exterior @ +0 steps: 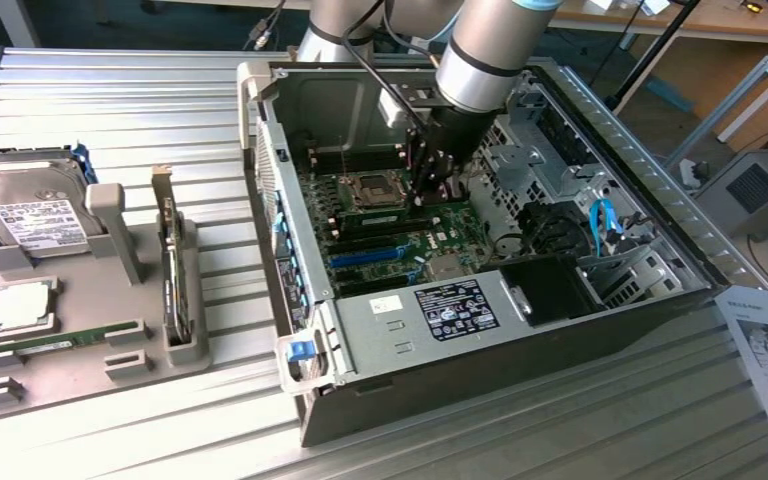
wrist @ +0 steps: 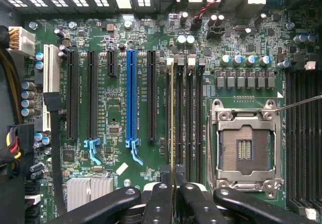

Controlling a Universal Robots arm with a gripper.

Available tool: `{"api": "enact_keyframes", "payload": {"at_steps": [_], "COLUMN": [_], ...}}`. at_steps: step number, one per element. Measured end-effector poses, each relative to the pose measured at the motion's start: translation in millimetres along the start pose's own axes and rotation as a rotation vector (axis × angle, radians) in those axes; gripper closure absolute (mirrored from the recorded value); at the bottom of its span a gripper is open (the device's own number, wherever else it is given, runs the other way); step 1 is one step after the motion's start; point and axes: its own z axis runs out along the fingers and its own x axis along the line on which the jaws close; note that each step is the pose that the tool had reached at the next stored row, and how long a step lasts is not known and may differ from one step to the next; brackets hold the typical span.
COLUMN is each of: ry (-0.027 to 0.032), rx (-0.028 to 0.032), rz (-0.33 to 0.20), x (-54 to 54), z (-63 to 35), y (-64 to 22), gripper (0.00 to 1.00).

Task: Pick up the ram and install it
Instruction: 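Insert the ram into the slot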

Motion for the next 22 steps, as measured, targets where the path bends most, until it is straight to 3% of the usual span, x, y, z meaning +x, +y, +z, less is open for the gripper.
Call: {"api": "enact_keyframes", "payload": {"at_steps": [22], "ry": [-0.0002], "rx": [-0.0001], "rz": [0.003], "x": [0.0], "z": [4.1], "y": [-0.2], "gripper": [0.88]}}
